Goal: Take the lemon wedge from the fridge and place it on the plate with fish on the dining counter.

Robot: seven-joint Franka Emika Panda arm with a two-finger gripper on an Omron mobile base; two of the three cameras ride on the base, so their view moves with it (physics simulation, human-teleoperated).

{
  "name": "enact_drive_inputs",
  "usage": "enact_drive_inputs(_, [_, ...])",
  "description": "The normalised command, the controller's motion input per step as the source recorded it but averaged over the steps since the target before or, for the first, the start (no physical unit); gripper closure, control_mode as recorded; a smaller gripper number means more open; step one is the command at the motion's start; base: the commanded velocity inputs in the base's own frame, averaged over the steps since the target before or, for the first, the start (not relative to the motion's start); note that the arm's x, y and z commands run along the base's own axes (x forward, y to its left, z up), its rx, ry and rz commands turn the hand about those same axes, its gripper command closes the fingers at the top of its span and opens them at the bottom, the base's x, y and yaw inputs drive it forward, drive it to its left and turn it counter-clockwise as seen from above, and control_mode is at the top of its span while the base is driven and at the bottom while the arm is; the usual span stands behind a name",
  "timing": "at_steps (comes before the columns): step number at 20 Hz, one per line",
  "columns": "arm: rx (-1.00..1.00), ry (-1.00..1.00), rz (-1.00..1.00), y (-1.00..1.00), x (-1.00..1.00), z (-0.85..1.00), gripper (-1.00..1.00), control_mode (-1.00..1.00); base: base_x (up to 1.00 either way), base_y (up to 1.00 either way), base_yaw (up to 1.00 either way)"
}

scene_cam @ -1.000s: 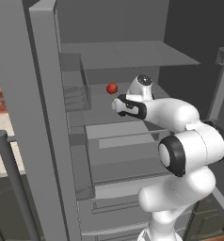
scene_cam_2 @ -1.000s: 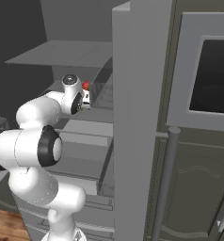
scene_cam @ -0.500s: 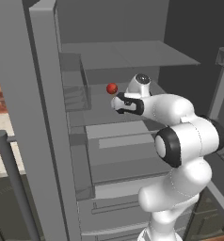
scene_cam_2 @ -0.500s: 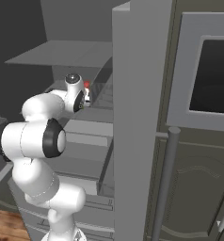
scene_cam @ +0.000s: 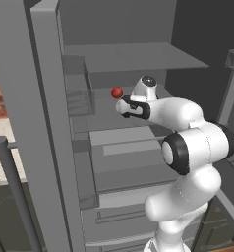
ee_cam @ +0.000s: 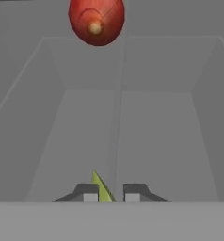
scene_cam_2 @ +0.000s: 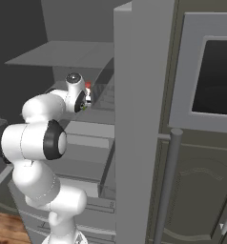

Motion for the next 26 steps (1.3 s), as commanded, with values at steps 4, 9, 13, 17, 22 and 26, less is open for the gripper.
enact_drive_inputs(4, [0.00,0.00,-0.01,0.14,-0.31,0.47,1.00,-1.00,0.00,0.00,0.00])
enact_drive_inputs(9, [0.04,0.00,-0.11,0.22,-0.85,1.00,1.00,-1.00,0.00,0.00,0.00])
enact_drive_inputs(13, [0.07,0.01,-0.12,0.03,-1.00,0.90,1.00,-1.00,0.00,0.00,0.00])
enact_drive_inputs(17, [0.09,-0.01,-0.08,0.00,-1.00,0.47,1.00,-1.00,0.00,0.00,0.00])
enact_drive_inputs(22, [-0.06,-0.43,-0.11,-0.02,-1.00,0.23,1.00,-1.00,0.00,0.00,0.00])
enact_drive_inputs(26, [-0.11,-0.30,-0.07,0.00,-0.61,0.10,1.00,-1.00,0.00,0.00,0.00])
